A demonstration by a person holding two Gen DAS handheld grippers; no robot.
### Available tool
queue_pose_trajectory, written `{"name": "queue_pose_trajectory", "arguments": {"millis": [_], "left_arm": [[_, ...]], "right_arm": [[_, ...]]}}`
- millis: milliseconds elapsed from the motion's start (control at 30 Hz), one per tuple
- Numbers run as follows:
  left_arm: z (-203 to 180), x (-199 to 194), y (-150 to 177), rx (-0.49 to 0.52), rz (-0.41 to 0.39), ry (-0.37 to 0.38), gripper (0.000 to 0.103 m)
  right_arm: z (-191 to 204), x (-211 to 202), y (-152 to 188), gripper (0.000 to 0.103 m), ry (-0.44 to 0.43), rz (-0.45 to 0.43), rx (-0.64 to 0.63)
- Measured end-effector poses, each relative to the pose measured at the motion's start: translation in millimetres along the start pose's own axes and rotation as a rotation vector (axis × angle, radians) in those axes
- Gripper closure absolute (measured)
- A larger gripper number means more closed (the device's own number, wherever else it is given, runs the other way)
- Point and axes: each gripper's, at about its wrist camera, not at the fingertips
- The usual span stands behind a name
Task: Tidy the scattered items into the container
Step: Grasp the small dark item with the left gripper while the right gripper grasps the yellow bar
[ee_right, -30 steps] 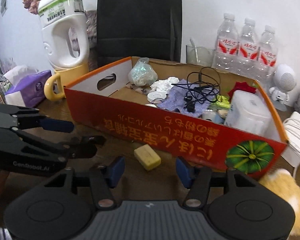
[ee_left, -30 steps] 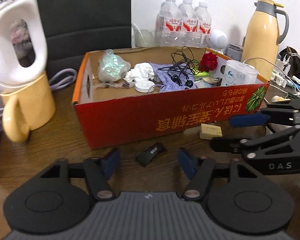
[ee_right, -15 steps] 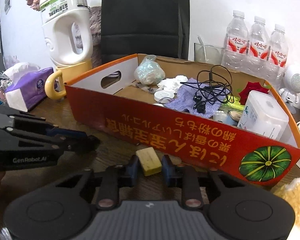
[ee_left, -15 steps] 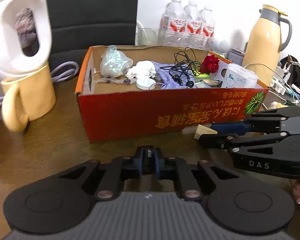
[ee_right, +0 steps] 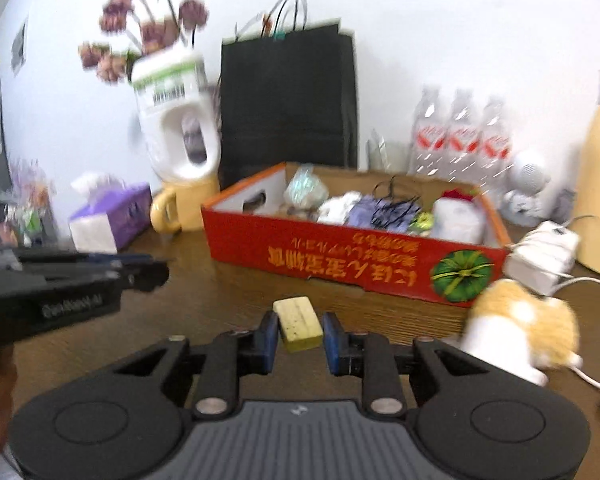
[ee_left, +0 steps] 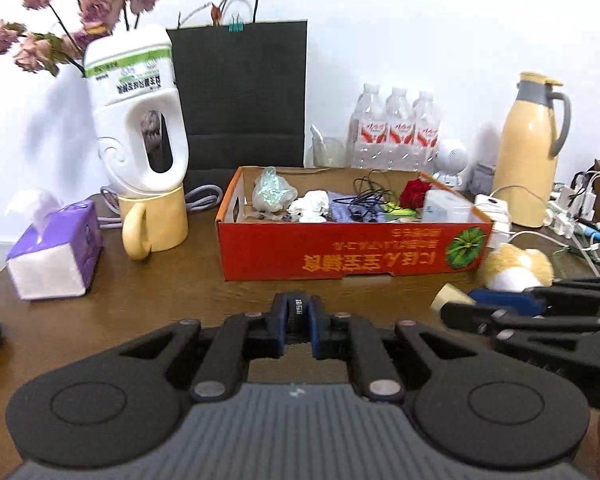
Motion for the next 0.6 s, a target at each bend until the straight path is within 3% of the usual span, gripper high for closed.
{"name": "queue_pose_trajectory", "arguments": {"millis": [167,333,600], "left_arm": [[-25,-31,23,-0.007,-0.019,-0.017,0.091],[-51,-66,44,0.062,-0.060,-0.014,0.091],[-51,-90,57,0.036,-0.061,-0.020,0.091]], "right_arm": [[-2,-49,19,0.080,0.002,-0.056,0.059],[1,-84,42,0.080,0.032,-0.090,0.081],[2,-118,63,0.080,0.052,-0.119,0.066]]}}
Point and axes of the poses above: each gripper's, at about its wrist camera, not at the fingertips, and x roughly the way its jaws point, z to its left, y to its underside, and after that the axes turned 7 degrees about y, right-handed
